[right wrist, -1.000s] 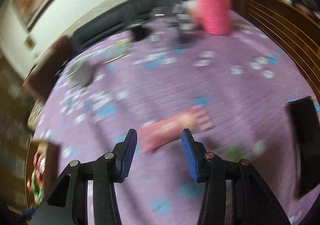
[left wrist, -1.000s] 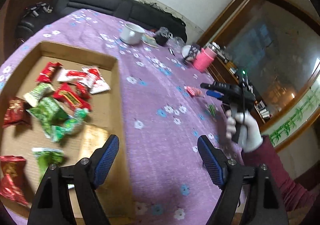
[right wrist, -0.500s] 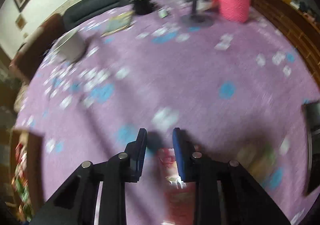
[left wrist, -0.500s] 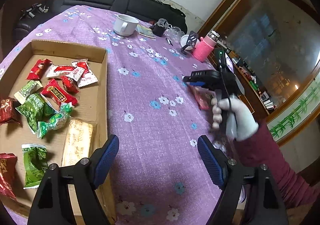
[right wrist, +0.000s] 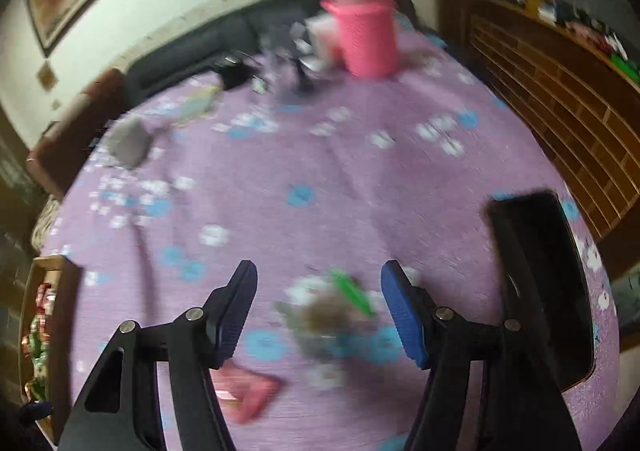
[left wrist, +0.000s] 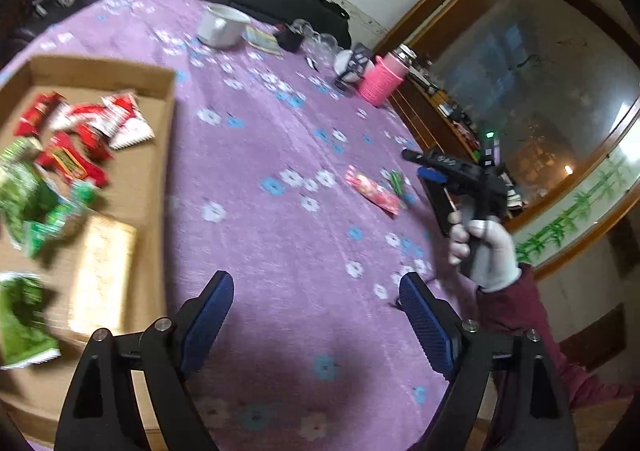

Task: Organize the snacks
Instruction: 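Grasp the clear green-zip packet with the right gripper while the left grasps the pink bunny packet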

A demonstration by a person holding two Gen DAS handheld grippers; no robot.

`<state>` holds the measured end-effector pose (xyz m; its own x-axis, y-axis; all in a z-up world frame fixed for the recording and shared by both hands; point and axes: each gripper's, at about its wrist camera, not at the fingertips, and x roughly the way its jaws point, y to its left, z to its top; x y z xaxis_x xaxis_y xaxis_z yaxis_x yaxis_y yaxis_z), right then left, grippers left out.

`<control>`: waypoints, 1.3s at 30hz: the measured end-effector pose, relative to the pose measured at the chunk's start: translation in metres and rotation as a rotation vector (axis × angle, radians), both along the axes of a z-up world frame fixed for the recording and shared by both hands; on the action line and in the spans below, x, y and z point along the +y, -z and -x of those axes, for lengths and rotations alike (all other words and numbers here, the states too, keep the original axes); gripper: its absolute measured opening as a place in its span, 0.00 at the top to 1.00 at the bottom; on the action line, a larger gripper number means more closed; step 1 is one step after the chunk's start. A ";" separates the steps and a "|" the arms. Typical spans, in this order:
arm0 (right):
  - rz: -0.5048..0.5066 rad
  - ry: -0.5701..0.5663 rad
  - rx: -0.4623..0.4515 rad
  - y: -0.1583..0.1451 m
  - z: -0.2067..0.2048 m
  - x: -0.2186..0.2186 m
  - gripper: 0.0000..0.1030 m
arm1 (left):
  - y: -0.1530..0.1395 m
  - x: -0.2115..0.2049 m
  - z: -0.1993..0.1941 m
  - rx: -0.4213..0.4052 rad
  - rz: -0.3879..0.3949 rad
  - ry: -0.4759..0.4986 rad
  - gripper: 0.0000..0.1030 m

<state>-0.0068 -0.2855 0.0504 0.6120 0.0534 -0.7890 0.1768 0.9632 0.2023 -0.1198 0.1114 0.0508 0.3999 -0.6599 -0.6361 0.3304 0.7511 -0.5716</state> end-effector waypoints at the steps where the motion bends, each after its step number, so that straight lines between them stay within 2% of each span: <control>1: -0.018 0.004 0.021 0.009 -0.001 -0.004 0.38 | 0.001 -0.005 -0.001 0.007 0.000 0.011 0.15; 3: -0.029 0.016 0.039 0.019 0.004 -0.003 0.37 | 0.002 -0.016 -0.001 0.020 -0.003 0.032 0.15; 6: 0.021 -0.013 0.013 0.023 0.002 0.011 0.40 | 0.001 -0.027 -0.001 0.028 -0.023 0.046 0.15; 7: 0.061 -0.030 0.013 0.025 -0.001 0.018 0.46 | 0.000 -0.031 0.000 0.026 -0.036 0.049 0.15; 8: 0.116 -0.045 0.021 0.026 0.000 0.026 0.68 | -0.002 -0.034 -0.001 0.023 -0.051 0.051 0.15; 9: 0.146 -0.052 0.023 0.025 0.001 0.030 0.72 | -0.005 -0.039 -0.001 0.016 -0.068 0.054 0.15; 14: 0.043 -0.067 -0.021 0.026 0.016 0.022 0.73 | -0.015 -0.071 -0.013 -0.024 -0.165 0.088 0.15; 19: -0.118 -0.022 -0.092 0.015 0.026 -0.008 0.73 | -0.019 -0.145 -0.047 -0.096 -0.308 0.228 0.15; 23: -0.186 0.023 -0.122 0.013 0.029 -0.026 0.72 | -0.010 -0.207 -0.086 -0.105 -0.340 0.344 0.15; 25: -0.195 0.040 -0.131 0.013 0.032 -0.032 0.72 | -0.003 -0.234 -0.110 -0.093 -0.332 0.400 0.15; 28: -0.214 0.049 -0.127 0.014 0.029 -0.036 0.72 | 0.006 -0.260 -0.133 -0.079 -0.356 0.460 0.15; 30: -0.231 0.046 -0.119 0.015 0.029 -0.037 0.72 | 0.016 -0.270 -0.145 -0.054 -0.378 0.487 0.15; 32: -0.240 0.042 -0.116 0.015 0.028 -0.037 0.72 | 0.027 -0.271 -0.150 0.008 -0.373 0.523 0.15; 36: -0.246 0.038 -0.116 0.015 0.028 -0.036 0.72 | 0.034 -0.254 -0.132 0.079 -0.303 0.599 0.16; 39: -0.251 0.037 -0.105 0.018 0.028 -0.034 0.72 | 0.032 -0.244 -0.108 0.059 -0.329 0.620 0.16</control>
<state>-0.0349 -0.3194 0.0328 0.6952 0.2154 -0.6858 0.1765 0.8737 0.4534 -0.0121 -0.1331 0.0184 -0.0288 -0.5249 -0.8507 0.7290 0.5713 -0.3771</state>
